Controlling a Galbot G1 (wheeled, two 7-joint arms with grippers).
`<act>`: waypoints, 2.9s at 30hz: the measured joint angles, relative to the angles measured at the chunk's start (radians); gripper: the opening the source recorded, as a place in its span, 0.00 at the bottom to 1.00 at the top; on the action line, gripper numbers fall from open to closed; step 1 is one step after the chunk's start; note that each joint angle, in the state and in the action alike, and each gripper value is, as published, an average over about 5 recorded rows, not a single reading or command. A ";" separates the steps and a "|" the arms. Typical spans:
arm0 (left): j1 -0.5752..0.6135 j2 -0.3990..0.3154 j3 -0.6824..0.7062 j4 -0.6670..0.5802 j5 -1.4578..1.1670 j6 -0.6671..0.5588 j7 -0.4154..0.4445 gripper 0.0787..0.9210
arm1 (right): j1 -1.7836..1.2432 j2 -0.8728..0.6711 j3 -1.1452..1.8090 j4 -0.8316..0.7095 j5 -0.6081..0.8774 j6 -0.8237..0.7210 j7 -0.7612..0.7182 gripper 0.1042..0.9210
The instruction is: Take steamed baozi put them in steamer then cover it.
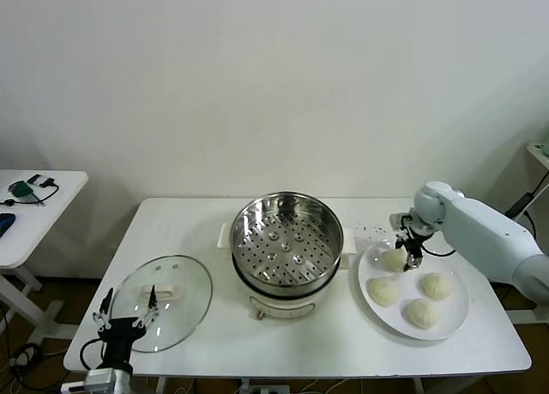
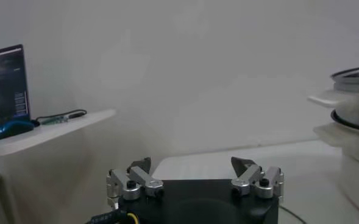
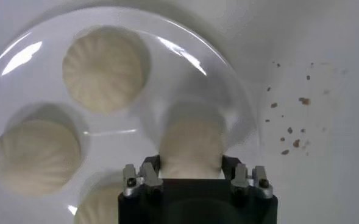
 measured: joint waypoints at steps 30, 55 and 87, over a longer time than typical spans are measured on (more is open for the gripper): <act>0.035 0.004 0.007 -0.033 -0.017 0.015 -0.002 0.88 | 0.465 0.344 -0.208 0.251 -0.016 0.550 -0.141 0.73; 0.060 0.019 -0.012 -0.051 -0.030 0.017 0.002 0.88 | 0.178 0.475 -0.083 0.211 -0.438 0.683 -0.085 0.74; 0.091 0.018 -0.010 -0.064 -0.024 0.012 0.001 0.88 | 0.477 0.205 -0.282 0.379 -0.035 0.520 -0.006 0.88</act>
